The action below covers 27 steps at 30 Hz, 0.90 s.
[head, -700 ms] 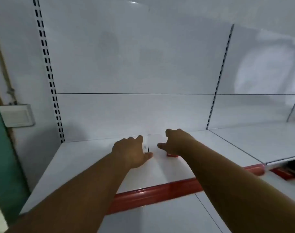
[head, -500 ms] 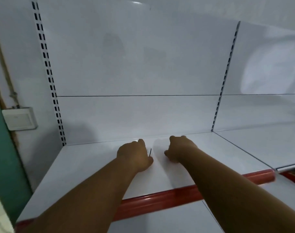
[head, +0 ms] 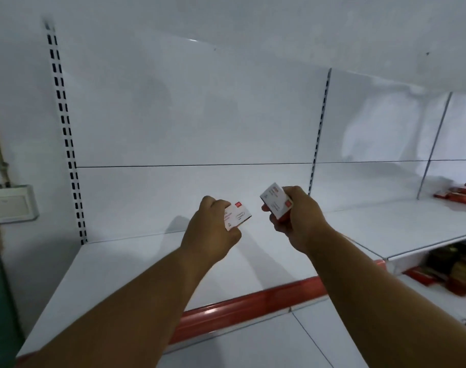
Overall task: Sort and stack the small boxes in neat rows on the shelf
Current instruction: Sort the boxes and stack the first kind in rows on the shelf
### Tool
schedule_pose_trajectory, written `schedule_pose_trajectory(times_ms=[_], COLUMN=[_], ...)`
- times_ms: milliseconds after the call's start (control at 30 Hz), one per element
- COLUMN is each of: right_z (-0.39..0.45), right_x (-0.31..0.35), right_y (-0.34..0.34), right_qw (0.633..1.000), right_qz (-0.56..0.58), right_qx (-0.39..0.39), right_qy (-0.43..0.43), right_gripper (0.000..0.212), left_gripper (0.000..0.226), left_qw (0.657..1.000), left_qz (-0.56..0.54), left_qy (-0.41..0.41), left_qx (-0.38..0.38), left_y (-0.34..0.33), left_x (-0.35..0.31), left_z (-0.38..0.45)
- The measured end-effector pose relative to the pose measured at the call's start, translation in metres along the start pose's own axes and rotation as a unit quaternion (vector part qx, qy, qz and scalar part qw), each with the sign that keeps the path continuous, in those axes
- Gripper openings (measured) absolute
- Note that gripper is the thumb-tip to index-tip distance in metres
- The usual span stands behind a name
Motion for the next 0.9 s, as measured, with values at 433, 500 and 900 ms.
schedule_pose_trajectory(times_ms=[433, 500, 900], right_z=[-0.007, -0.005, 0.044], right_x=[0.069, 0.074, 0.121], right_y=[0.150, 0.196, 0.493], right_qw=[0.992, 0.991, 0.970], right_qz=[0.065, 0.047, -0.046], right_qx=[-0.034, -0.063, -0.219], right_qy=[0.098, 0.104, 0.100], right_gripper=[0.029, 0.029, 0.024], left_gripper=[0.049, 0.048, 0.061], left_qw=[0.985, 0.978, 0.916], left_qz=[-0.096, -0.127, -0.221], left_qy=[-0.064, -0.055, -0.070], left_qx=[0.126, 0.155, 0.327], left_y=[-0.108, -0.139, -0.367], left_x=[-0.145, -0.182, -0.421], left_z=[-0.014, -0.016, -0.030])
Point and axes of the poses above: each hand's wrist, its own z-axis towards the middle knuckle, its own y-axis out of the back of the hand, x = y × z, the point moved 10 cm from there along z, towards the middle knuckle, and after that the axes turned 14 degrees about y, right-handed, at the moved point
